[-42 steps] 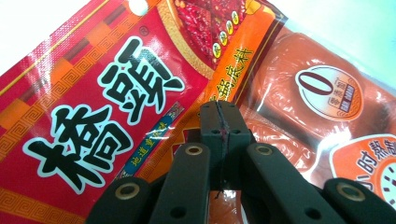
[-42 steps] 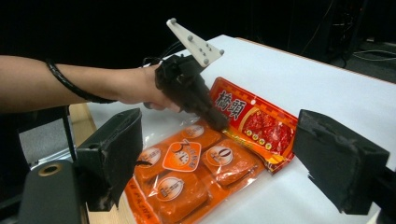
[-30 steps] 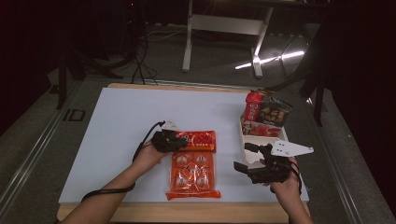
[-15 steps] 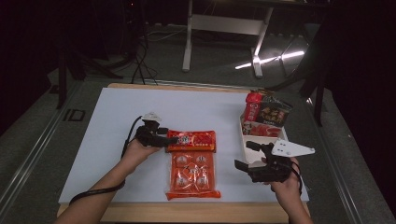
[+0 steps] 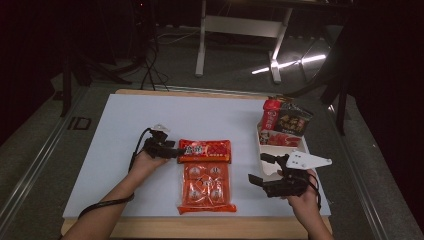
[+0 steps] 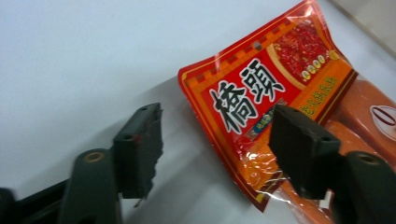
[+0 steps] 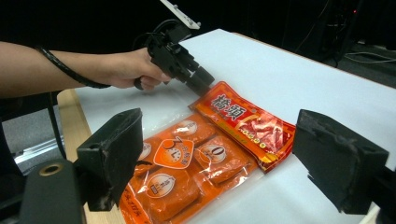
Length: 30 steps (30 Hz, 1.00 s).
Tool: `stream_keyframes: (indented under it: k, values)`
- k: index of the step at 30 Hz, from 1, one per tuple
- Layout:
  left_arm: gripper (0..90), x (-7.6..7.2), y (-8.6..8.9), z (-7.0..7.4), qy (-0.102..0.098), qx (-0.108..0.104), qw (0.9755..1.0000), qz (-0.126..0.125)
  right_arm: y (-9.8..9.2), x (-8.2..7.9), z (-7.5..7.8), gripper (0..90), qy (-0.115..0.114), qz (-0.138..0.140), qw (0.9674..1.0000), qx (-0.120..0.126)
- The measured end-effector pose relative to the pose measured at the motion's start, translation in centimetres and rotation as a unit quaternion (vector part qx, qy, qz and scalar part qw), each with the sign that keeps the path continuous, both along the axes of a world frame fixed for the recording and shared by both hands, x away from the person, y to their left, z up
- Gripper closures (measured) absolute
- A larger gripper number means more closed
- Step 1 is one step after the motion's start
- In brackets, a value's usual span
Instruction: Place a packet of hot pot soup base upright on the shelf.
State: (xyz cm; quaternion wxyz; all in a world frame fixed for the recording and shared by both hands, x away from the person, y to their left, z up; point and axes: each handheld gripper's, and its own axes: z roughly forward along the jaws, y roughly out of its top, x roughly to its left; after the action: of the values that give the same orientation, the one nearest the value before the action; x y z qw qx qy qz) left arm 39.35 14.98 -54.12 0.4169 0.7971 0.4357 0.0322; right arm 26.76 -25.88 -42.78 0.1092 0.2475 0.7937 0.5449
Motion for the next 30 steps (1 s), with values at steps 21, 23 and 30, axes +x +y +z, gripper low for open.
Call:
stream_keyframes:
  k: [21, 23, 30]
  values:
    - [64.7, 0.6, -2.0, -1.0, 0.027, -0.012, 0.9980, -0.056, 0.1, 0.2, -0.3, 17.0, 0.003, 0.009, 1.0000, -0.003]
    - [66.1, 0.6, -2.2, -0.9, 0.028, -0.010, 0.9978, -0.059, 0.1, 0.2, -0.3, 17.1, 0.002, 0.010, 1.0000, -0.002]
    - [81.1, 0.4, -3.4, -0.7, 0.026, -0.006, 0.9976, -0.065, 0.2, 0.2, -0.5, 16.9, 0.006, 0.008, 0.9999, -0.005]
